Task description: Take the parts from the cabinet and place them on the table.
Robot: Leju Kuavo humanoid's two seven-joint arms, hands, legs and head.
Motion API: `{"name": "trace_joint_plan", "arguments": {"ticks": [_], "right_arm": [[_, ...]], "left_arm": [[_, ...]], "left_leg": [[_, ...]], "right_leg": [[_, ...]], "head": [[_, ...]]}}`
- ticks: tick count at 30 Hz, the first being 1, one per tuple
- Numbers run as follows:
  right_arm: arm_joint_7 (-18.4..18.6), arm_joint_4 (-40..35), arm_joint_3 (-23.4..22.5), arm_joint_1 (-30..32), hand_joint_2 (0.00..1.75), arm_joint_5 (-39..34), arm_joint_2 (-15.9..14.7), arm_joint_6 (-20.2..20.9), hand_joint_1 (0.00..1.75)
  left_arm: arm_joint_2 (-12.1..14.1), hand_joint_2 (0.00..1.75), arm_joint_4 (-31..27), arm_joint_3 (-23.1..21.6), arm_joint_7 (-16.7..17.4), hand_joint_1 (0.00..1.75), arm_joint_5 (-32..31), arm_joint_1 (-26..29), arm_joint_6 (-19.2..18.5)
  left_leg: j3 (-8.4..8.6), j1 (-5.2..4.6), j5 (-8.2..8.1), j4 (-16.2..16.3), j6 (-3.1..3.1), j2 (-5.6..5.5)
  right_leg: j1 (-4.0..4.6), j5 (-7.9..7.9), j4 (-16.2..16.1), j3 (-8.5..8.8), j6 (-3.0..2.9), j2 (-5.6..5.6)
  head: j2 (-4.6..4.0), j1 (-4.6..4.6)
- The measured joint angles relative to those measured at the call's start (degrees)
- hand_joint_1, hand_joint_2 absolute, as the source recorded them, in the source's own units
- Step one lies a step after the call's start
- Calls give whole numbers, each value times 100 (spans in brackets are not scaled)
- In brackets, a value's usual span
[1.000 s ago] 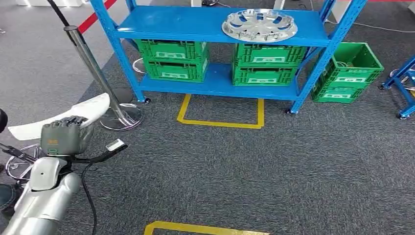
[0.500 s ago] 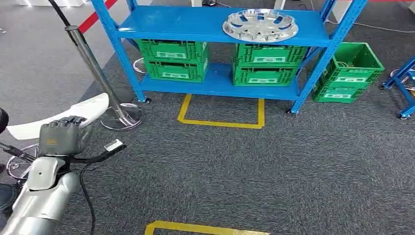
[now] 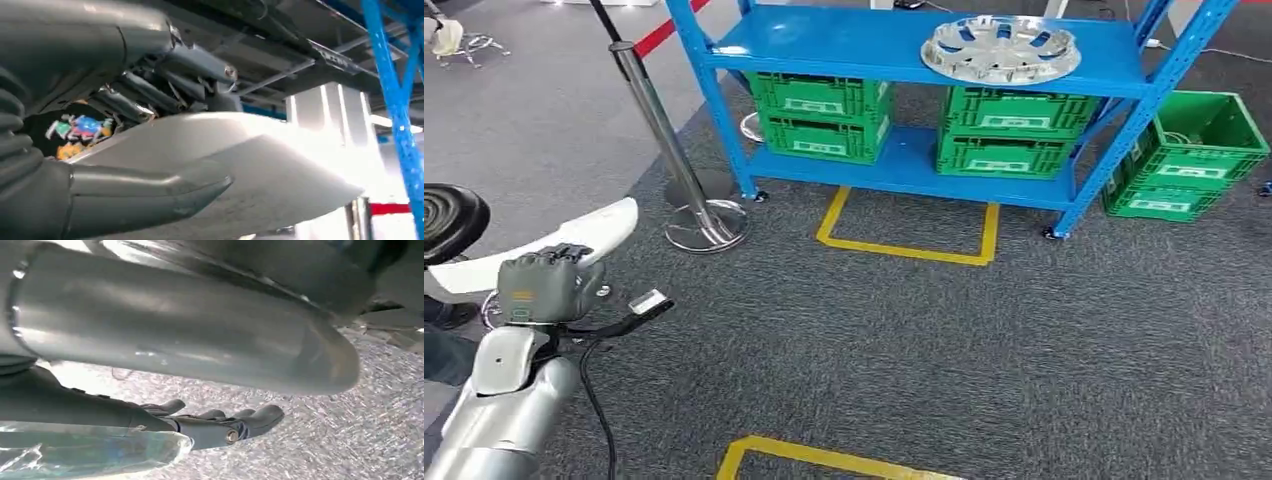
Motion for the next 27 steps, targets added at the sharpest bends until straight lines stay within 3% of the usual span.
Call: {"name": "trace_joint_plan", "arguments": {"ticks": [1,2,4,5,6,7,9,10,11,14,15,16,17,18,20,21,22,23,24,25,26,27], "right_arm": [[2,0,0,-10,0,4,0,0,0],[2,0,0,-10,0,9,0,-7,0],[7,0,0,7,0,9,-2,-9,0],[11,0,0,11,0,9,-2,-7,0],[15,0,0,11,0,9,-2,-7,0],[15,0,0,10,0,4,-2,2,0],[20,0,-2,1,0,-2,-2,4,0],[31,0,-2,-8,0,-4,-2,4,0],[35,0,-2,-12,0,-4,0,7,0],[50,0,-2,-10,0,20,-2,9,0],[50,0,-2,-16,0,46,-2,9,0],[52,0,-2,-24,0,66,-2,9,0],[50,0,-2,-24,0,70,-2,4,0],[52,0,-2,-15,0,85,-2,4,0],[65,0,0,18,0,101,-2,4,0],[68,0,0,23,0,118,-2,2,0],[68,0,0,24,0,140,-2,2,0],[81,0,0,20,0,153,-2,2,0],[90,0,-2,15,0,157,-2,2,0],[94,0,-2,11,0,166,-2,6,0],[101,0,0,7,0,181,-7,17,0],[101,0,0,8,0,192,-7,31,0]], "left_arm": [[2,175,4,22,0,161,0,4,0],[4,175,4,41,-2,161,0,-15,0],[0,175,4,50,-15,161,0,-23,0],[-2,175,9,55,-15,161,0,-8,0],[-2,175,18,57,-15,161,0,5,0],[-2,175,33,61,-17,161,0,12,0],[-2,175,37,61,-20,161,0,8,0],[-2,175,37,61,-20,161,0,-2,0],[-4,175,37,61,-20,161,0,-29,0],[-9,175,37,59,-11,161,0,-31,0],[2,175,37,63,7,161,0,-22,0],[-4,175,37,61,18,161,2,-15,0],[-7,175,37,61,22,161,2,-40,0],[-15,175,37,59,26,161,4,-52,0],[-31,175,39,57,35,161,11,-44,0],[-33,175,46,59,37,161,11,-23,0],[-31,175,46,59,41,161,13,-9,0],[-24,175,46,59,50,161,15,-4,0],[-20,175,46,59,55,161,15,-7,0],[-20,175,46,59,55,161,18,-14,0],[-18,175,46,61,55,161,24,-16,0],[-4,175,46,63,55,161,42,-36,0]], "left_leg": [[-44,-23,-119,125,7,256],[-195,-41,-367,489,16,426],[-614,-48,-850,1470,26,489],[-772,-51,-991,1847,38,492],[-805,-57,-1006,1973,57,493],[-693,-71,-883,1836,90,500],[-152,-135,-458,946,202,603],[159,-206,-302,448,294,861],[281,-290,-416,209,338,1152],[203,-311,-386,186,346,933],[214,-295,-346,140,393,842],[224,-256,-307,110,401,788],[206,-240,-292,111,429,721],[186,-238,-278,112,454,642],[140,-247,-260,115,476,475],[129,-252,-249,116,476,386],[127,-253,-241,117,471,301],[130,-253,-234,120,461,215],[138,-253,-230,124,453,120],[137,-250,-224,129,440,50],[106,-270,-220,143,407,-13],[56,-250,-205,170,376,-88]], "right_leg": [[11,16,-3,2,-56,-62],[35,25,-3,-8,-104,-122],[87,38,-3,-44,-134,-267],[109,44,-2,-65,-145,-339],[132,49,-2,-77,-152,-407],[152,51,-2,-82,-155,-481],[188,50,-2,-67,-155,-617],[200,47,-2,-52,-155,-681],[251,30,13,-59,-136,-750],[244,29,0,-51,-90,-978],[247,13,-3,-30,-46,-1041],[217,-59,71,-83,10,-729],[200,-229,286,-175,26,-432],[188,-455,701,-360,32,-280],[189,-820,1578,-784,51,-196],[190,-818,1739,-881,49,-188],[190,-684,1635,-838,41,-188],[189,-455,1316,-686,29,-178],[187,-148,777,-427,1,-100],[177,81,289,-199,-21,103],[135,15,79,-107,-64,424],[124,-2,-38,-11,-51,393]], "head": [[0,-19],[0,-70],[0,-79],[0,-76],[0,-77],[0,-79],[0,-77],[0,-77],[0,-74],[0,-77],[0,-74],[0,-68],[0,-61],[0,-48],[0,-46],[0,-46],[0,-44],[0,-44],[0,-44],[0,-42],[0,-55],[0,-59]]}}
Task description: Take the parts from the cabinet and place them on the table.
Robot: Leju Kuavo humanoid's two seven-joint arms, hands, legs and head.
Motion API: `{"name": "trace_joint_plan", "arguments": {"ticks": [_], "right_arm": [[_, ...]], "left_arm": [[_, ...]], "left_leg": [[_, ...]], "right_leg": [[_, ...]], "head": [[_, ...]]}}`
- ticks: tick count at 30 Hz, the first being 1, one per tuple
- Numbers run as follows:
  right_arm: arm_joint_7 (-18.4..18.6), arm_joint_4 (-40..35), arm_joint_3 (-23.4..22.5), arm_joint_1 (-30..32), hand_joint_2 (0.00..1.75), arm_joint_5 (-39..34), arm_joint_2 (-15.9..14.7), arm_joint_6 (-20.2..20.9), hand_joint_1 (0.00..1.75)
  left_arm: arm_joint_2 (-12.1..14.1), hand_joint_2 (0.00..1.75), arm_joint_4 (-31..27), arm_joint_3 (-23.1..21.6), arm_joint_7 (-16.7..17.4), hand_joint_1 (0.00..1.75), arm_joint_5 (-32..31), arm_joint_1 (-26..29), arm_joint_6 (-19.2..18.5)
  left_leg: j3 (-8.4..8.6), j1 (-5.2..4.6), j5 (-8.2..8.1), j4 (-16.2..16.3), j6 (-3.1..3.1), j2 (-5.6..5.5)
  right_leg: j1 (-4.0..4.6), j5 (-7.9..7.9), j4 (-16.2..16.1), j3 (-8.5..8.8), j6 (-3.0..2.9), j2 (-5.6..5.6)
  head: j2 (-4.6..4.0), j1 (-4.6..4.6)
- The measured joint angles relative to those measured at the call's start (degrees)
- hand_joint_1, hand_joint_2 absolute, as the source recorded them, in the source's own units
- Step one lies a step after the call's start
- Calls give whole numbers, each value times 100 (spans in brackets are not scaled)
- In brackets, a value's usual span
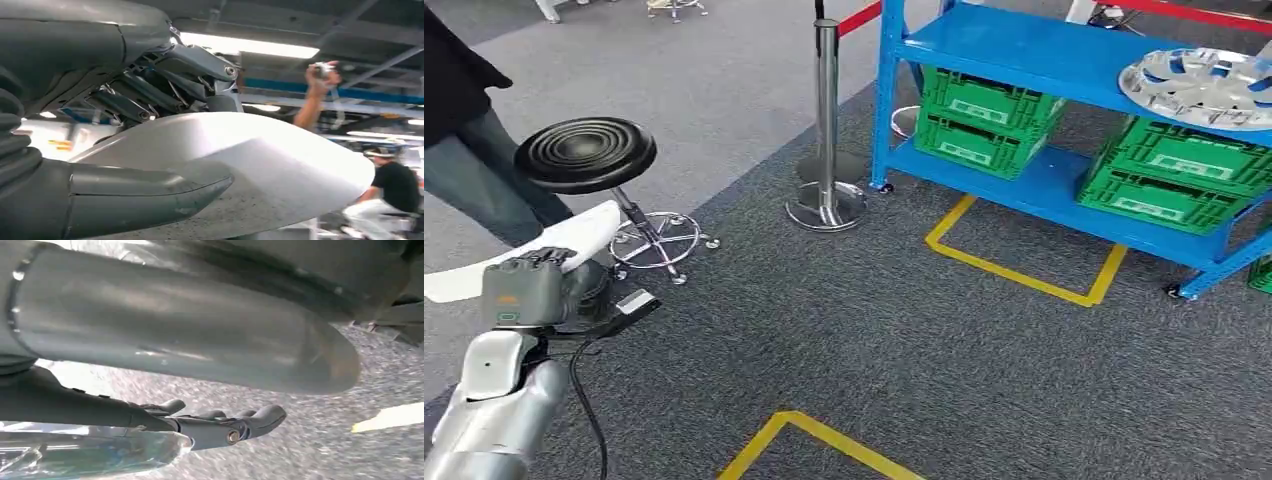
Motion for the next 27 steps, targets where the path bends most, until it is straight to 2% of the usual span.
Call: {"name": "trace_joint_plan", "arguments": {"ticks": [2,3,4,5,6,8,9,10,11,12,13,14,15,16,18,19,20,21,22,23,24,25,26,27], "right_arm": [[24,0,0,2,0,51,0,55,0],[44,0,0,-1,0,75,2,72,0],[65,0,0,-11,0,105,9,87,0],[70,2,0,-11,0,134,4,118,0],[70,2,0,-9,0,171,7,138,0],[92,2,0,7,0,193,4,177,0],[105,2,0,10,0,221,4,188,0],[107,2,0,9,0,234,4,199,0],[107,0,0,2,0,249,7,206,0],[107,0,0,-5,0,258,7,217,0],[107,0,0,-10,0,267,7,221,0],[107,0,0,-12,0,269,7,230,0],[107,0,0,-14,0,271,7,232,0],[107,0,0,-21,0,269,7,234,0],[105,0,0,-33,0,269,7,238,0],[105,0,0,-38,0,269,7,241,0],[101,0,-2,-41,0,269,7,243,0],[101,0,0,-38,0,269,7,241,0],[103,0,0,-23,0,269,7,243,0],[103,0,0,-4,0,267,7,247,0],[103,0,0,5,0,258,7,247,0],[103,0,0,0,0,254,7,247,0],[101,0,0,-16,0,254,7,249,0],[101,0,0,-26,0,254,7,249,0]], "left_arm": [[30,175,0,13,-15,161,70,25,0],[58,175,-2,26,-24,161,98,44,2],[85,175,-6,35,-39,161,120,63,2],[120,175,-7,50,-42,161,177,35,4],[125,175,-7,59,-59,161,230,2,4],[131,175,-7,87,-113,161,347,1,2],[142,175,-7,112,-164,161,457,22,-2],[155,175,-9,129,-208,161,558,31,-15],[170,175,-26,153,-271,161,709,32,-46],[181,175,-61,173,-306,161,814,31,-61],[196,175,-118,205,-339,161,902,20,-76],[212,175,-160,227,-352,161,936,-2,-105],[214,175,-181,240,-363,161,942,-45,-111],[216,175,-201,249,-380,161,990,-40,-116],[240,175,-221,295,-431,161,1115,-8,-131],[254,175,-255,310,-448,161,1158,-6,-146],[264,175,-314,325,-455,161,1200,-19,-151],[267,175,-339,337,-457,161,1228,-54,-157],[267,175,-352,343,-459,161,1237,-79,-173],[269,175,-358,352,-461,161,1270,-81,-208],[278,175,-367,376,-463,161,1320,-75,-260],[280,175,-369,396,-477,161,1375,-72,-286],[291,175,-382,430,-502,161,1472,-79,-343],[303,175,-402,452,-525,161,1552,-84,-378]], "left_leg": [[-52,53,66,-33,-100,-145],[-65,36,84,-40,-134,-226],[-78,37,35,-1,-138,-77],[-160,12,-95,165,-185,277],[-333,22,-295,511,-229,450],[-756,57,-657,1372,-289,564],[-905,81,-711,1666,-315,582],[-879,100,-617,1628,-326,590],[-736,108,-416,1354,-329,609],[-512,107,-197,945,-324,658],[-205,102,29,418,-308,800],[-8,63,25,58,-291,1107],[25,10,-6,-28,-196,1096],[2,7,-13,-9,-147,1035],[-10,-14,-24,-9,-77,892],[11,29,5,-44,-24,827],[12,41,5,-47,0,766],[8,43,8,-47,40,704],[3,37,6,-46,62,635],[1,26,3,-45,74,551],[3,13,0,-42,78,467],[5,6,0,-41,79,384],[11,2,0,-38,79,301],[22,-2,0,-36,78,218]], "right_leg": [[41,14,38,-26,-29,-117],[22,40,1,-12,-67,-193],[-10,71,-54,17,-114,-284],[-6,76,-74,36,-138,-359],[1,70,-74,41,-157,-447],[4,53,-72,41,-171,-628],[4,46,-70,38,-170,-726],[4,38,-70,44,-161,-802],[4,27,-67,51,-153,-886],[3,14,-66,63,-138,-951],[4,-4,-66,90,-115,-1022],[32,-29,-66,115,-81,-1082],[76,-67,-36,108,-27,-1142],[83,-79,-53,134,-7,-1204],[75,-100,-87,193,37,-1351],[60,-143,-70,186,85,-1341],[44,-268,74,117,116,-982],[31,-461,410,-31,109,-753],[33,-685,907,-268,107,-646],[33,-861,1368,-506,106,-601],[36,-935,1715,-713,99,-583],[39,-857,1748,-776,87,-579],[41,-645,1532,-718,68,-572],[42,-367,1133,-558,43,-543]], "head": [[0,18],[0,7],[0,9],[0,-46],[0,-79],[0,-79],[0,-77],[0,-76],[0,-74],[0,-76],[0,-79],[0,-76],[0,-90],[0,-61],[0,-74],[0,-79],[0,-46],[0,-31],[0,-33],[0,-28],[0,-28],[0,-31],[0,-26],[0,-31]]}}
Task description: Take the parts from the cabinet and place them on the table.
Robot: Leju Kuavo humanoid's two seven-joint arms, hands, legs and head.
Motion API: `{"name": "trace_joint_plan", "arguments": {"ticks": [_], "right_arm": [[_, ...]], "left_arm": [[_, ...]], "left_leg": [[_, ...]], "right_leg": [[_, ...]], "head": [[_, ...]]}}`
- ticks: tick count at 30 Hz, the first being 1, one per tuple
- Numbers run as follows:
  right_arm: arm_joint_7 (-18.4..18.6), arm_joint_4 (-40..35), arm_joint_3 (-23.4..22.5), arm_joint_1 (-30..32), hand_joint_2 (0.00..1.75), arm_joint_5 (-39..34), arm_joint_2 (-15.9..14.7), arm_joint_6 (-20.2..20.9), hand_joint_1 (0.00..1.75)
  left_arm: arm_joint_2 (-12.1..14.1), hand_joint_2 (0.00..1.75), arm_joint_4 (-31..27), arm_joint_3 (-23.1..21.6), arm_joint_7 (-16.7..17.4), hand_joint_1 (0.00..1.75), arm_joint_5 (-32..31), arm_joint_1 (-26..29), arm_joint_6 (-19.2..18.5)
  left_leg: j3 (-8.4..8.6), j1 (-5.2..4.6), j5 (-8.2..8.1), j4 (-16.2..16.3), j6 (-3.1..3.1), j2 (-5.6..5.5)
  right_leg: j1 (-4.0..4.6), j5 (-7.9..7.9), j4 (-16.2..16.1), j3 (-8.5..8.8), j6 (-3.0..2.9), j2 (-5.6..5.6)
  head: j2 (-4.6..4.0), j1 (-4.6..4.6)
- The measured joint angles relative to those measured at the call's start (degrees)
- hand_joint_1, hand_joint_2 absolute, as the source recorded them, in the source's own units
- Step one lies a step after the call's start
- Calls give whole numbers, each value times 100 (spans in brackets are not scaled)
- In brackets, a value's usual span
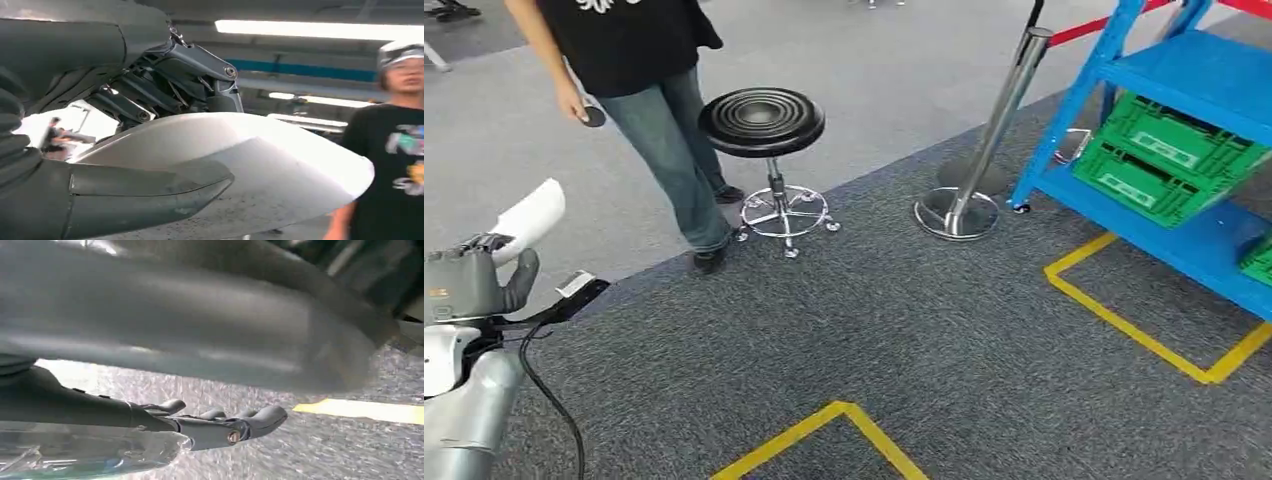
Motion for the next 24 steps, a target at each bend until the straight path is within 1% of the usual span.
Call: {"name": "trace_joint_plan", "arguments": {"ticks": [1,2,3,4,5,6,7,8,9,10,11,12,13,14,15,16,17,18,19,20,21,22,23,24], "right_arm": [[9,0,0,6,0,-2,0,4,0],[11,0,0,16,0,-2,-2,9,0],[11,2,0,23,0,-2,-2,9,0],[11,0,0,20,0,-2,-2,11,0],[15,0,0,22,0,-2,-2,17,0],[20,0,0,21,0,-2,-2,20,0],[22,0,0,14,0,-2,2,20,0],[31,2,0,4,0,-2,-2,20,0],[35,2,0,9,0,-2,-2,20,0],[37,2,0,14,0,-2,-2,20,0],[37,2,0,13,0,-2,-2,20,0],[39,2,0,20,0,0,-2,24,0],[39,2,0,22,0,2,-2,26,0],[39,2,0,22,0,11,-2,28,0],[39,0,0,19,0,22,0,28,0],[39,0,0,15,0,31,0,31,0],[37,0,0,13,0,37,0,35,0],[37,0,0,13,0,50,0,35,0],[37,0,0,7,0,70,0,35,0],[39,0,0,5,0,74,0,41,0],[39,0,0,2,0,83,0,42,0],[39,0,0,-5,0,85,0,42,0],[39,0,0,-11,0,87,0,42,0],[37,0,0,-12,0,92,0,42,0]], "left_arm": [[13,175,-31,20,-28,161,92,-12,-44],[20,175,-63,39,-46,161,168,-24,-72],[29,175,-70,59,-59,161,196,-64,-90],[35,175,-83,85,-61,161,225,-70,-107],[57,175,-96,107,-72,161,247,-61,-127],[81,175,-98,131,-87,161,277,-48,-137],[113,175,-107,146,-100,161,292,-41,-137],[125,175,-122,162,-111,161,317,-19,-140],[160,175,-138,182,-114,161,338,-64,-142],[160,175,-146,181,-118,161,351,-98,-146],[160,175,-146,181,-122,161,362,-93,-146],[160,175,-146,184,-127,161,382,-68,-151],[160,175,-149,195,-129,161,395,-48,-153],[162,175,-161,216,-129,161,404,-34,-153],[166,175,-179,234,-129,161,415,-30,-153],[175,175,-216,256,-135,161,450,-32,-153],[184,175,-256,269,-142,161,467,-35,-153],[182,175,-284,275,-149,161,483,-58,-153],[182,175,-312,275,-162,161,485,-61,-157],[182,175,-332,284,-164,161,487,-24,-159],[186,175,-343,306,-164,161,491,16,-159],[197,175,-354,330,-164,161,498,36,-159],[195,175,-378,341,-164,161,498,51,-159],[197,175,-407,352,-166,161,498,22,-159]], "left_leg": [[15,-1,-1,2,-2,-78],[8,21,-4,3,-13,-150],[-28,-18,-3,39,-48,-235],[-73,19,18,41,-89,-314],[-95,52,41,23,-139,-367],[-104,70,66,8,-182,-448],[-110,51,65,11,-216,-500],[-135,27,-11,100,-230,-105],[-262,25,-187,360,-258,173],[-473,39,-399,785,-289,286],[-667,55,-561,1174,-309,330],[-898,77,-704,1613,-339,350],[-967,97,-684,1732,-356,359],[-919,114,-560,1634,-368,372],[-757,121,-349,1328,-373,396],[-433,121,-50,741,-369,501],[-161,115,127,283,-357,700],[-59,12,10,113,-353,925],[-71,26,-2,69,-236,872],[-89,19,-13,66,-208,811],[-94,1,-23,70,-172,735],[-87,5,-10,45,-129,650],[-72,42,6,25,-89,596],[-74,46,1,27,-54,525]], "right_leg": [[-1,292,-502,214,-37,114],[-19,476,-962,387,-72,436],[-57,428,-1070,448,-86,548],[-34,380,-1121,524,-62,496],[-11,384,-1112,513,-76,442],[3,389,-1109,523,-91,382],[-33,420,-1173,552,-131,305],[-41,442,-1220,595,-164,219],[-30,436,-1228,612,-195,138],[-23,424,-1227,618,-211,48],[-20,413,-1225,624,-225,-29],[-20,397,-1223,625,-224,-131],[-20,389,-1222,630,-222,-205],[-20,373,-1221,640,-213,-278],[-20,357,-1220,657,-200,-354],[-21,329,-1220,695,-172,-440],[-17,299,-1219,735,-145,-504],[41,260,-1203,746,-93,-564],[57,233,-1189,744,-59,-636],[60,219,-1204,761,-45,-696],[55,209,-1225,796,-22,-776],[46,183,-1229,822,18,-853],[14,107,-1168,776,64,-629],[-1,-41,-931,675,61,-294]], "head": [[0,2],[0,2],[0,-13],[0,6],[0,-7],[0,11],[0,2],[0,-9],[0,-50],[0,-61],[0,-55],[0,-59],[0,-61],[0,-59],[0,-59],[0,-61],[0,-59],[0,-66],[0,-55],[0,-48],[0,-61],[0,-61],[0,-61],[0,-33]]}}
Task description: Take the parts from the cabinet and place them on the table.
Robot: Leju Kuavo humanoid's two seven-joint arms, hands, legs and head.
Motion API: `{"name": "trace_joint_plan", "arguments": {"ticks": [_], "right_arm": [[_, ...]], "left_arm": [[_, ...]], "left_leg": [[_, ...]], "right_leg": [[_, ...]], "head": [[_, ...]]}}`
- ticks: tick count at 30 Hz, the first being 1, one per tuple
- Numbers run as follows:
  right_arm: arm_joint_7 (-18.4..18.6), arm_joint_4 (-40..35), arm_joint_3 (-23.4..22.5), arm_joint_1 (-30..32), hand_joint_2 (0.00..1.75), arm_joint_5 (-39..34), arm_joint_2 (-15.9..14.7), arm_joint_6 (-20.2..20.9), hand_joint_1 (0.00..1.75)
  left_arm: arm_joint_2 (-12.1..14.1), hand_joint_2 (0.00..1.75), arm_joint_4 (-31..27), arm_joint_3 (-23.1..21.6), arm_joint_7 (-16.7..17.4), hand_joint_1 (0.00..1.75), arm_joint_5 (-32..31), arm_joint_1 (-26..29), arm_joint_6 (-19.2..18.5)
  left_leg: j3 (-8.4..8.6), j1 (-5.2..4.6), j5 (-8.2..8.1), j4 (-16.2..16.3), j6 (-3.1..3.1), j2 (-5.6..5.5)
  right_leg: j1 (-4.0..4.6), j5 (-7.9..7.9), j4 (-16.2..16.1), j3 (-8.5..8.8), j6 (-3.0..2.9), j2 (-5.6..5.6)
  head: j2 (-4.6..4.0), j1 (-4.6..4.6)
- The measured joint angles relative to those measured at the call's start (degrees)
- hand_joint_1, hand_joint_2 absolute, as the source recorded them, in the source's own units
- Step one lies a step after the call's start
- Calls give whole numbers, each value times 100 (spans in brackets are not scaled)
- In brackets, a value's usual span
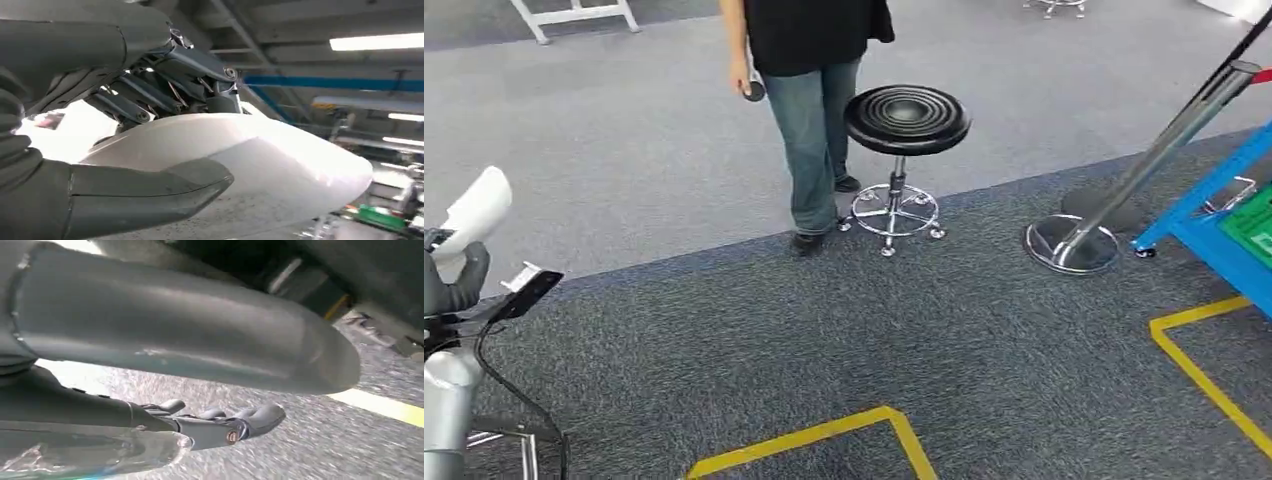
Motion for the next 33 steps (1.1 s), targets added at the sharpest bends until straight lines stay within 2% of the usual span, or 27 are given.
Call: {"name": "trace_joint_plan", "arguments": {"ticks": [1,3,4,5,6,7,8,9,10,11,13,14,15,16,18,19,20,21,23,24,25,26,28,29,30,31,33], "right_arm": [[0,0,0,8,0,4,0,0,0],[2,0,0,32,0,9,0,0,0],[0,0,0,32,0,11,0,0,0],[-4,0,0,21,0,28,0,0,0],[-2,0,0,5,0,33,0,0,0],[-2,0,0,4,0,46,0,0,0],[4,0,0,12,0,48,0,0,0],[7,0,0,21,0,66,0,0,0],[7,0,0,27,0,70,0,0,0],[7,0,0,24,0,79,2,4,0],[9,0,0,19,0,96,2,7,0],[15,0,0,10,0,107,15,7,0],[17,0,0,11,0,116,15,7,0],[17,0,0,15,0,127,20,9,0],[17,0,0,26,0,129,26,26,0],[17,0,0,29,0,127,26,26,0],[20,0,0,29,0,129,26,28,0],[20,0,0,26,0,129,26,37,0],[17,0,0,17,0,131,31,44,0],[17,0,0,16,0,133,31,44,0],[17,0,0,13,0,138,33,46,0],[18,0,0,11,0,144,33,46,0],[17,0,0,4,0,149,35,61,0],[20,0,0,-4,0,149,37,63,0],[20,0,0,-12,0,153,39,63,0],[20,0,0,-15,0,153,39,63,0],[26,0,0,10,0,146,39,63,0]], "left_arm": [[-11,175,-9,2,-2,161,0,-13,0],[-24,175,-13,2,-4,161,0,8,-4],[-24,175,-13,4,-4,161,0,28,-13],[-26,175,-13,9,-4,161,0,37,-13],[-28,175,-13,11,-7,161,0,40,-15],[-31,175,-15,11,-7,161,0,41,-15],[-35,175,-26,11,-11,161,0,44,-15],[-50,175,-28,11,-13,161,0,52,-15],[-48,175,-31,13,-15,161,0,48,-15],[-46,175,-39,15,-17,161,-2,77,-15],[-42,175,-44,37,-28,161,-24,153,-13],[-17,175,-52,46,-31,161,-31,182,-11],[-9,175,-59,54,-31,161,-35,188,-2],[-9,175,-59,57,-31,161,-37,170,-2],[-24,175,-59,52,-35,161,-57,197,4],[-28,175,-59,50,-42,161,-96,228,4],[-28,175,-59,50,-42,161,-138,246,7],[-31,175,-59,50,-42,161,-179,252,7],[-28,175,-59,50,-42,161,-225,248,9],[-33,175,-59,50,-42,161,-234,242,17],[-35,175,-59,46,-35,161,-269,213,20],[-46,175,-59,41,-28,161,-297,211,24],[-42,175,-59,55,0,161,-339,249,26],[-33,175,-59,55,0,161,-348,242,28],[-37,175,-59,50,4,161,-367,235,35],[-42,175,-59,52,31,161,-413,203,37],[-52,175,-59,48,50,161,-474,203,37]], "left_leg": [[-1,-1,-3,0,40,-59],[-1,-17,-12,2,56,-220],[1,-26,-12,3,56,-297],[4,-28,-12,5,56,-379],[13,-29,-12,8,55,-468],[28,-29,-14,8,52,-561],[42,-26,-17,11,45,-646],[29,-27,-20,20,24,-714],[-7,-36,-18,46,-6,-799],[-43,-7,17,24,-59,-851],[-62,18,55,-2,-140,-1011],[-73,27,15,32,-150,-927],[-126,-15,-85,171,-174,-545],[-253,-12,-250,439,-206,-346],[-725,22,-685,1398,-264,-187],[-881,45,-760,1706,-288,-173],[-879,60,-694,1705,-301,-162],[-761,71,-511,1477,-309,-142],[-223,68,-44,539,-296,19],[-7,36,-13,147,-283,327],[42,-38,-71,32,-225,345],[18,-31,-78,64,-156,310],[-4,-58,-86,61,-98,169],[23,-25,-64,23,-49,85],[31,-9,-64,15,-18,26],[31,-4,-66,16,21,-36],[29,-11,-75,16,58,-169]], "right_leg": [[-4,-215,441,-218,-3,156],[3,-571,1395,-734,-3,250],[9,-574,1608,-891,-10,258],[15,-439,1551,-916,-24,258],[20,-178,1246,-818,-45,271],[20,140,758,-615,-74,326],[14,428,225,-391,-104,494],[-9,456,-37,-283,-138,820],[-45,420,-194,-199,-123,829],[-16,410,-171,-176,-116,768],[0,429,-200,-153,-153,639],[-43,463,-260,-119,-202,552],[-26,470,-286,-86,-221,486],[-10,456,-290,-72,-257,414],[9,429,-288,-64,-287,220],[13,418,-284,-66,-292,130],[18,409,-284,-59,-282,60],[21,395,-283,-48,-272,-25],[21,350,-282,9,-236,-172],[41,323,-283,41,-199,-226],[94,278,-247,34,-149,-297],[99,267,-257,40,-135,-351],[89,249,-285,89,-100,-495],[79,194,-273,93,-51,-538],[53,96,-148,31,-19,-198],[32,-96,203,-132,-20,55],[31,-492,1174,-632,-13,233]], "head": [[0,11],[0,17],[0,9],[0,13],[0,13],[0,13],[0,13],[0,7],[0,2],[2,7],[0,9],[0,4],[0,-9],[0,-38],[0,-44],[0,-39],[0,-44],[0,-39],[0,-42],[0,-44],[0,-55],[0,-33],[0,-42],[0,-46],[0,-26],[0,2],[0,17]]}}
